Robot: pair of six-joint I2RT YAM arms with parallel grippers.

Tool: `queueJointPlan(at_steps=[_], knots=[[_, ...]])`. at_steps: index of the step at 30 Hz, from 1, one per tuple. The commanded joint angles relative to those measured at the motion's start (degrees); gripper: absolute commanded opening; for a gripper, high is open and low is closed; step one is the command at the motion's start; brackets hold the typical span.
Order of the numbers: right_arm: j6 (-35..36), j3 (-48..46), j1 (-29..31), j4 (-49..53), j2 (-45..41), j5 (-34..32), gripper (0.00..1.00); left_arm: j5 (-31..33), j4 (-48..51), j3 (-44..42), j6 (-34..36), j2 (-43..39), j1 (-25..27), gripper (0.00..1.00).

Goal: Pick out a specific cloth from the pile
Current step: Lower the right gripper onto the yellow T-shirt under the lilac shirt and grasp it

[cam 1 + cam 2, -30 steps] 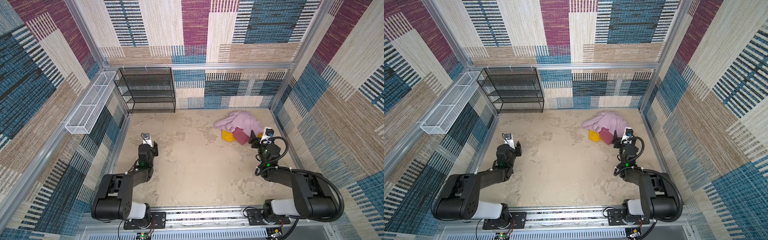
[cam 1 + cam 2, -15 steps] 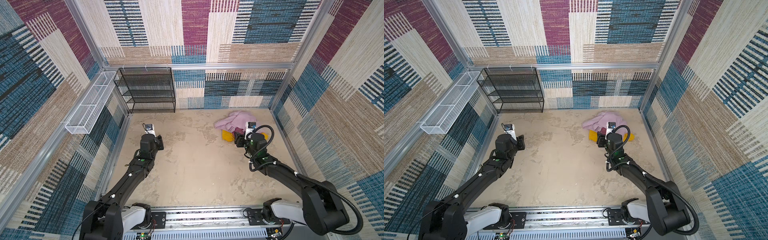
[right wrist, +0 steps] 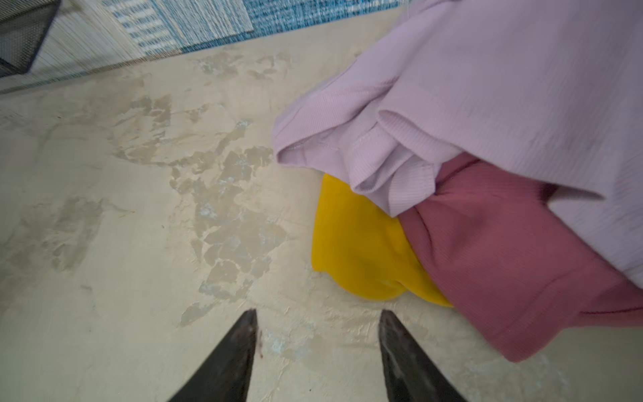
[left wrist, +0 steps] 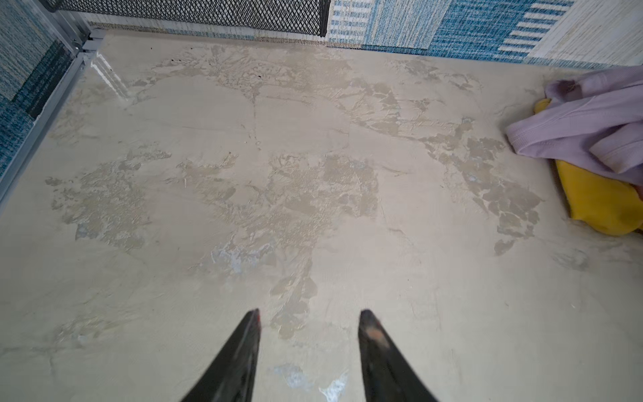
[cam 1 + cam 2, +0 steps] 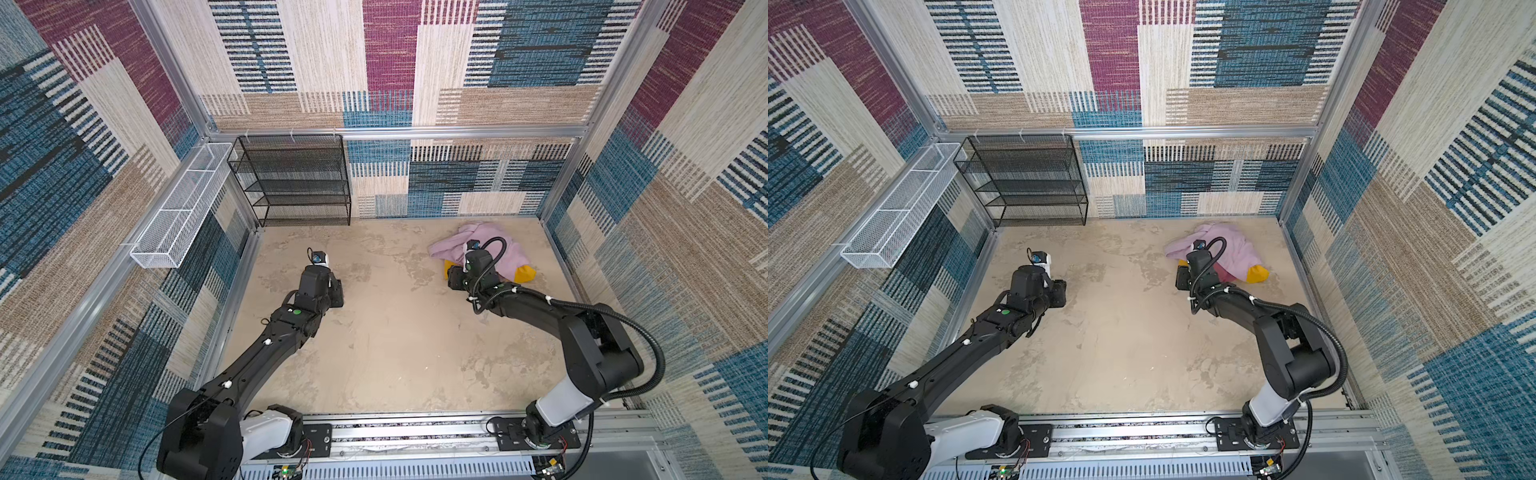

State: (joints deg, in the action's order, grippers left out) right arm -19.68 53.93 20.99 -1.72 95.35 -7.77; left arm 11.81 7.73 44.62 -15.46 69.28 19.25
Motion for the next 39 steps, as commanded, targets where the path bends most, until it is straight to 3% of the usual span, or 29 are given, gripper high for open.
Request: queueJointPlan(at_steps=[1, 22, 28, 33, 39], knots=[[-1.6, 4.1, 0.1, 5.3, 4.3, -1.7, 0.53, -0.4, -0.5, 0.0, -1.0, 0.4, 0.0, 0.48], [-2.9, 13.9, 0.0, 10.4, 16.3, -10.3, 0.52, 0.1, -3.4, -1.3, 1.1, 1.4, 0.0, 0.48], [-2.9, 16.6, 0.0, 11.6, 19.7, -11.9, 0.31, 0.8, -3.6, -1.5, 1.3, 1.4, 0.0, 0.48], [-2.9, 16.9, 0.0, 11.7, 20.4, -12.2, 0.00, 1.4, -3.9, -1.9, 1.7, 0.9, 0.0, 0.48], [-3.1, 15.3, 0.0, 10.5, 15.0, -10.5, 0.00, 1.5, -3.7, -1.7, 2.2, 0.4, -0.1, 0.48]])
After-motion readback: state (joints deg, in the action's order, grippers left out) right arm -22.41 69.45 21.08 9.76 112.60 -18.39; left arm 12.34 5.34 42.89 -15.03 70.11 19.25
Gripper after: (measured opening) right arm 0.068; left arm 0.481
